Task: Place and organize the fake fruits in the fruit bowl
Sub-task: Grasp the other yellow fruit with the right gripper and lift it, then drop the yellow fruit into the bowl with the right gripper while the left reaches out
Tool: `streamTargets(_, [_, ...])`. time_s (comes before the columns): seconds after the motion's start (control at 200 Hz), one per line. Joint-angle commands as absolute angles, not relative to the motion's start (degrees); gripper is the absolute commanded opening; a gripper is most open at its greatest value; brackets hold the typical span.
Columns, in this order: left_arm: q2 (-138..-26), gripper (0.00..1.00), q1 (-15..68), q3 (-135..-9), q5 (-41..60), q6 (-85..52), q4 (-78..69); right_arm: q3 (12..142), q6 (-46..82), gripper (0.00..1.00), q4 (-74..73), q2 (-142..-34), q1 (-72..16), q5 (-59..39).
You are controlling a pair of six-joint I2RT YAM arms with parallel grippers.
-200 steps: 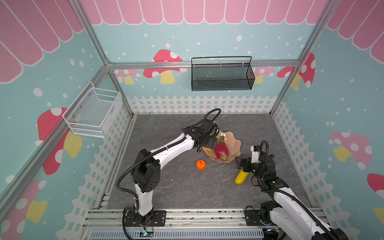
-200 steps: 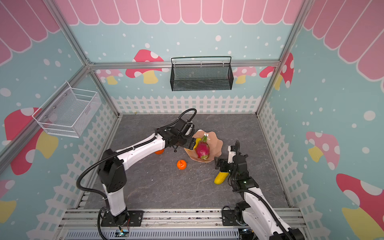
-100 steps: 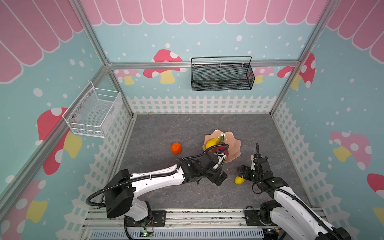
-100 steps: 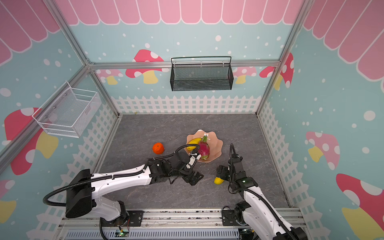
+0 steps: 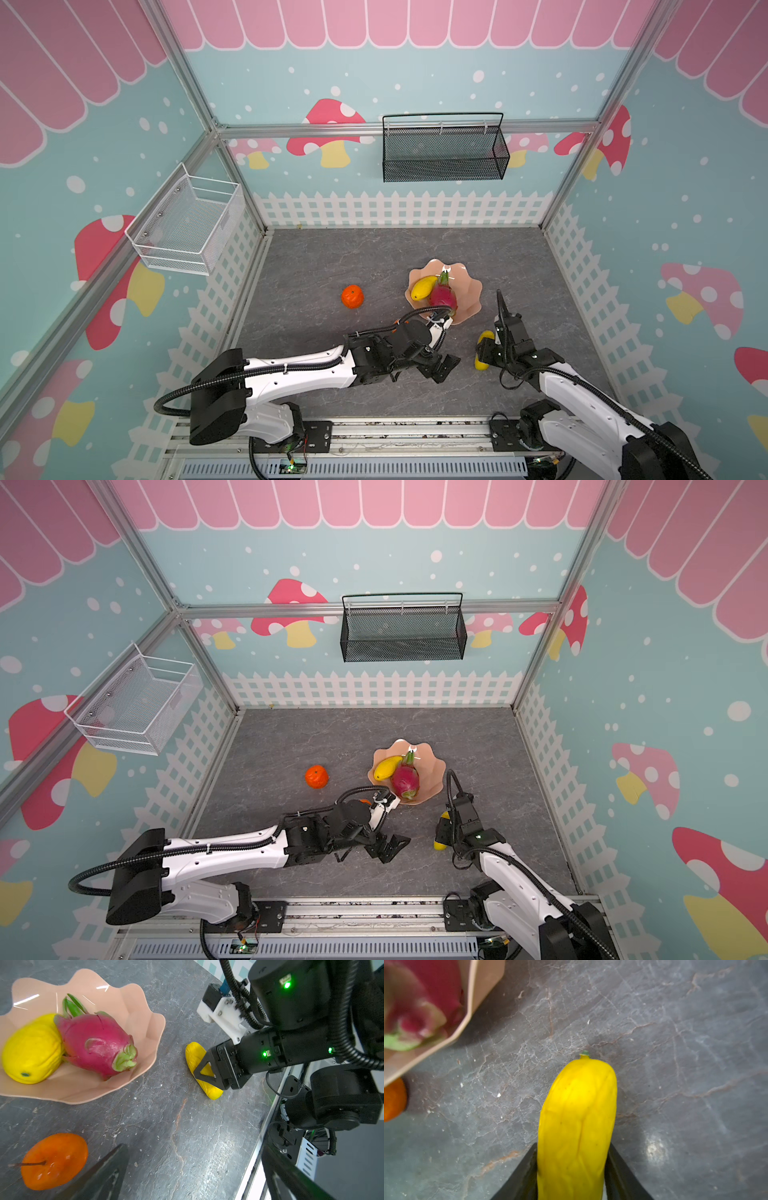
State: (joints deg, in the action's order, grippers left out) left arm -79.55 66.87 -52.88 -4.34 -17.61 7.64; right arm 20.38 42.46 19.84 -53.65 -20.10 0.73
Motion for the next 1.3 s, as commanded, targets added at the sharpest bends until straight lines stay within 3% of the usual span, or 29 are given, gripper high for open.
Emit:
streamTargets(0.0, [-76.6,1.0,67.1,-52.4,-7.3,-17.1,5.8,22.2,42.6,0.38,22.5,-51.3,-20.5,1.7])
streamTargets(0.19, [-72.4,1.0,66.4,-51.3,-12.8,-15.6,6.8,30.0,40.4,0.37,27.5,-47.8,-20.6,3.2])
streamTargets(0.35, [-69.9,1.0,61.0,-52.5,-14.3,-17.1,11.2,39.1,34.8,0.37,27.5,-49.6,-20.6,4.3])
streamTargets(0.81, [-70.3,1.0,51.0,-56.8,-9.3,-18.7,16.5,55.3,8.8,0.4,6.8,-78.4,-16.3,-7.9])
streamTargets(1.296, [-69.2,1.0,46.8,-53.7,-5.8,-19.7,16.7,55.6,-0.8,0.41,2.4,-88.2,-14.6,-9.3])
